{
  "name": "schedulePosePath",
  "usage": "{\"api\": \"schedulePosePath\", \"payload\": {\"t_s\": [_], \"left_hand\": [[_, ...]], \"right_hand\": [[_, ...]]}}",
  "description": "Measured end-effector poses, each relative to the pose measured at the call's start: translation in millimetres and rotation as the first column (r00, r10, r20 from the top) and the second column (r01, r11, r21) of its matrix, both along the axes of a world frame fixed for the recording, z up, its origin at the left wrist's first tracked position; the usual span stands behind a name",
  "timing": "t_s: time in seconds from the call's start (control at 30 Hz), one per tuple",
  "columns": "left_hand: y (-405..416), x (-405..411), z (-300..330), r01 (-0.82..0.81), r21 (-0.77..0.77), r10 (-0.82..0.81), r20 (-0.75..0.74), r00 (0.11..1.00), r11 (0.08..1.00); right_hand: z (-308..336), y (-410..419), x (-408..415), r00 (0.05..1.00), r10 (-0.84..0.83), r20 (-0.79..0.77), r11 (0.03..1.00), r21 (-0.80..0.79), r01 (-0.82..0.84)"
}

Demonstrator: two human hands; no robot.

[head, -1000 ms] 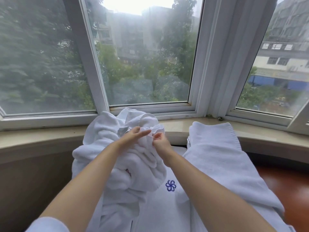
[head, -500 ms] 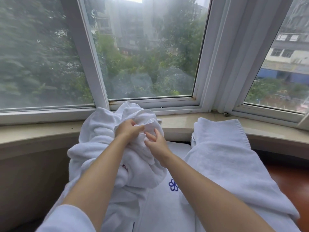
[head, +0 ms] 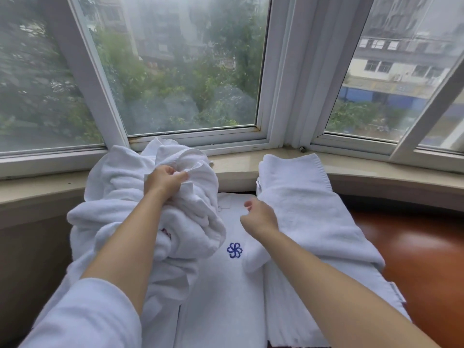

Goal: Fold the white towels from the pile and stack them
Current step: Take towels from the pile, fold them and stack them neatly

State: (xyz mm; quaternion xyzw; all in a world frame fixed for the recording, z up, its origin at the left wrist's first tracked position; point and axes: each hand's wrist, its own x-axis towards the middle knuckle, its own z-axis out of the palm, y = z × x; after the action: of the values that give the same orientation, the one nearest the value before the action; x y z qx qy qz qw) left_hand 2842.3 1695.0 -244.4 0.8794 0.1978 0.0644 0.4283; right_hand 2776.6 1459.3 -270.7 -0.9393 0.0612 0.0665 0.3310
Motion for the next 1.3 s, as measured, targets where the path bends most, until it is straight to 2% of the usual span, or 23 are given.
{"api": "schedulePosePath", "payload": {"t_s": [0.03,0.07,0.1,0.17,0.2,0.3,0.43,0.47,0.5,0.53,0.57,0.63,0.67,0.7,0.8,0.97,1.1,1.23,1.3], "left_hand": [[-4,-3,0,0.005,0.019,-0.006,0.007,1.0,1.0],[-7,-6,1,0.01,0.03,-0.011,0.013,1.0,0.999],[-8,-9,1,0.011,0.034,-0.012,0.016,1.0,0.999],[-8,-14,1,0.004,0.039,-0.004,0.013,1.0,0.999],[-7,-16,1,0.003,0.042,-0.004,0.012,1.0,0.999],[-6,-22,2,0.019,0.043,-0.02,0.017,1.0,0.999],[-9,-24,3,0.041,0.045,-0.042,0.026,0.999,0.998],[-9,-24,2,0.045,0.053,-0.046,0.028,0.999,0.998],[-9,-24,1,0.046,0.06,-0.048,0.033,0.998,0.997],[-9,-24,1,0.045,0.066,-0.048,0.039,0.998,0.997],[-8,-25,1,0.048,0.067,-0.051,0.041,0.998,0.997],[-7,-27,3,0.055,0.054,-0.057,0.034,0.998,0.997],[-7,-28,3,0.057,0.044,-0.058,0.031,0.998,0.997],[-7,-28,3,0.057,0.037,-0.058,0.03,0.998,0.998],[-7,-28,-1,0.056,0.05,-0.058,0.029,0.998,0.997],[-13,-27,-4,0.036,0.078,-0.039,0.045,0.998,0.996],[-13,-29,-4,0.027,0.094,-0.032,0.052,0.998,0.995],[-12,-30,-4,0.044,0.086,-0.047,0.026,0.999,0.995],[-13,-30,-4,0.05,0.081,-0.052,0.029,0.998,0.996]], "right_hand": [[0,-8,-5,0.986,0.157,-0.063,0.962,-0.218,-0.167],[-2,-14,-9,0.944,0.282,-0.17,0.855,-0.402,-0.328],[-7,-16,-15,0.892,0.357,-0.275,0.7,-0.553,-0.451],[-19,-15,-26,0.84,0.391,-0.377,0.402,-0.751,-0.524],[-23,-12,-29,0.843,0.39,-0.371,0.315,-0.807,-0.5],[-29,-10,-30,0.888,0.348,-0.299,0.25,-0.884,-0.396],[-29,-11,-32,0.902,0.266,-0.342,0.098,-0.921,-0.378],[-27,-12,-34,0.9,0.269,-0.342,0.104,-0.919,-0.381],[-26,-12,-36,0.904,0.288,-0.317,0.163,-0.914,-0.372],[-23,-9,-37,0.917,0.316,-0.242,0.28,-0.9,-0.334],[-18,-6,-38,0.939,0.334,-0.079,0.443,-0.867,-0.23],[0,-2,-39,0.925,0.198,0.325,0.748,-0.659,0.072],[10,-3,-38,0.921,0.065,0.385,0.858,-0.493,0.146],[20,-5,-36,0.92,-0.046,0.39,0.925,-0.331,0.187],[44,-18,-29,0.872,-0.246,0.423,0.952,-0.062,0.299],[76,-39,-29,0.788,-0.276,0.55,0.932,-0.046,0.359],[121,-34,-24,0.628,-0.346,0.697,0.894,0.043,0.445],[178,-7,-25,0.48,-0.33,0.813,0.899,0.115,0.422],[198,8,-27,0.448,-0.317,0.836,0.913,0.14,0.384]]}}
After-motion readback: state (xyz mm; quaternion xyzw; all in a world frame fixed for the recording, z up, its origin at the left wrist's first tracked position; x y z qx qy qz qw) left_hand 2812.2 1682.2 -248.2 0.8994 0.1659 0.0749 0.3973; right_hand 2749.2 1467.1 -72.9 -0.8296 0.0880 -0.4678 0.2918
